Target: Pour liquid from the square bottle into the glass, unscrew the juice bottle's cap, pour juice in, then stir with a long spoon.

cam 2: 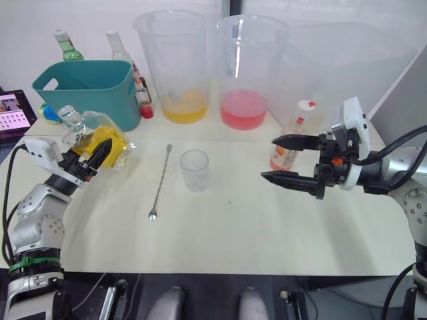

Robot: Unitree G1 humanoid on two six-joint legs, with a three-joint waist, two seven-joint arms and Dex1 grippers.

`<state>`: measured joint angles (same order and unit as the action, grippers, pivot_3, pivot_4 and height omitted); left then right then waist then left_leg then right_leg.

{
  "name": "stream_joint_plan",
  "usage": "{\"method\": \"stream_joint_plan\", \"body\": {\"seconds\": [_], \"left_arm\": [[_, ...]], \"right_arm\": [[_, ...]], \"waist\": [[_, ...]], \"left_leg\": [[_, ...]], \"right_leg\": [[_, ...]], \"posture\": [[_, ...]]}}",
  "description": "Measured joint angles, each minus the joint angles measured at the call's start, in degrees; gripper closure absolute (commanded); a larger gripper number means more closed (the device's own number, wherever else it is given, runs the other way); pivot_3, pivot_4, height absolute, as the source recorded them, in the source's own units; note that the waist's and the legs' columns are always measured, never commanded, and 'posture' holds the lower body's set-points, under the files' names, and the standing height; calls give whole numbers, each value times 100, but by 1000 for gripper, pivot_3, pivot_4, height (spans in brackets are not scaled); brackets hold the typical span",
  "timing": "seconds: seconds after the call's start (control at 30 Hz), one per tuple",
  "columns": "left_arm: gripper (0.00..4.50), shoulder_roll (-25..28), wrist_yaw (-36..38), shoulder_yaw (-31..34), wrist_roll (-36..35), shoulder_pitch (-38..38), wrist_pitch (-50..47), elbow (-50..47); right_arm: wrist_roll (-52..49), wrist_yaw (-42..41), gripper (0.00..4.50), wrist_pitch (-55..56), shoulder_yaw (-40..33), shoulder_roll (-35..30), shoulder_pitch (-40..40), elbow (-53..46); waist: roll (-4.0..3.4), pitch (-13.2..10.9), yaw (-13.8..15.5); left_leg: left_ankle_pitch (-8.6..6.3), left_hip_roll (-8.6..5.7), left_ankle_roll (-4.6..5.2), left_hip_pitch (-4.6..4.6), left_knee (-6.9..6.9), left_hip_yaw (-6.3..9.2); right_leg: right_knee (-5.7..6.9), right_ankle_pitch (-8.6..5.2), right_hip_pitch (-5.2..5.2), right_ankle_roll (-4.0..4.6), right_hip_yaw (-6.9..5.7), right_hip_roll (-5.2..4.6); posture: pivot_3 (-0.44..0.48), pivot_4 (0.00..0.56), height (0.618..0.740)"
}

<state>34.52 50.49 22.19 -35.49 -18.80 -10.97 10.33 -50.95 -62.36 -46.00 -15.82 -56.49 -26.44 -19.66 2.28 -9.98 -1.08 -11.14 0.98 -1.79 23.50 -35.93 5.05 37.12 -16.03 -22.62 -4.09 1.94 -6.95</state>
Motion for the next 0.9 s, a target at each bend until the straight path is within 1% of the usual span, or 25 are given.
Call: {"method": "stream_joint_plan", "body": {"seconds": [0.13, 0.2, 0.33, 0.4, 0.53, 0.67, 0.77, 0.9], "left_arm": [[1684, 514, 1036, -307, -529, 392, -988, -521], [1684, 619, 1389, -513, -595, 422, -1306, -710], [1684, 629, 1907, -1044, -618, 450, -1563, -1160], [1684, 523, 2059, -1377, -620, 361, -1696, -1408], [1684, 234, 2368, -2168, -463, 7, -1636, -1767], [1684, -93, 2582, -2684, 4, -368, -1164, -1709], [1684, -254, 2712, -2837, 239, -493, -849, -1491], [1684, -329, 2838, -2932, 553, -500, -440, -1143]], "right_arm": [[2, -44, 0, -52, 125, -2, -40, 2], [2, -57, 0, -68, 162, -2, -47, -2], [-57, -52, 0, -125, 161, -4, -48, -60], [-281, -88, 0, -323, 113, -127, 54, -147], [-517, -26, 0, -482, -68, -170, 157, -315], [-668, 134, 0, -597, -343, -293, 391, -464], [-714, 213, 0, -660, -507, -351, 550, -567], [-871, 346, 0, -714, -666, -371, 726, -709]], "waist": [[-4, -7, -4], [-11, -13, 27], [-11, -14, 34], [-15, -17, 41], [-16, -17, 38], [-18, -17, 17], [-20, -17, -1], [-21, -18, 24]], "left_leg": [[0, 2, 0, 0, -1, -1], [0, 1, 0, 2, -3, -1], [0, 1, 0, 3, -5, -1], [0, 1, 0, 3, -5, -1], [0, 1, 0, 4, -10, -1], [0, 1, 1, 0, -9, -2], [-1, 1, 2, -1, -9, -3], [-1, 0, 3, 1, -14, -3]], "right_leg": [[0, 0, -1, 0, 0, 1], [-2, 0, 0, 0, 0, 1], [-3, 0, 1, 0, 1, 0], [-1, 0, 1, 0, 1, 0], [-2, 0, 2, 0, 1, 1], [0, 0, 3, 0, 1, 2], [1, 0, 3, 0, 1, 1], [1, 0, 4, 0, 2, 1]], "posture": [[0, 150, 740], [0, 150, 740], [0, 150, 740], [0, 150, 740], [0, 150, 740], [0, 150, 740], [0, 150, 740], [0, 150, 740]]}}
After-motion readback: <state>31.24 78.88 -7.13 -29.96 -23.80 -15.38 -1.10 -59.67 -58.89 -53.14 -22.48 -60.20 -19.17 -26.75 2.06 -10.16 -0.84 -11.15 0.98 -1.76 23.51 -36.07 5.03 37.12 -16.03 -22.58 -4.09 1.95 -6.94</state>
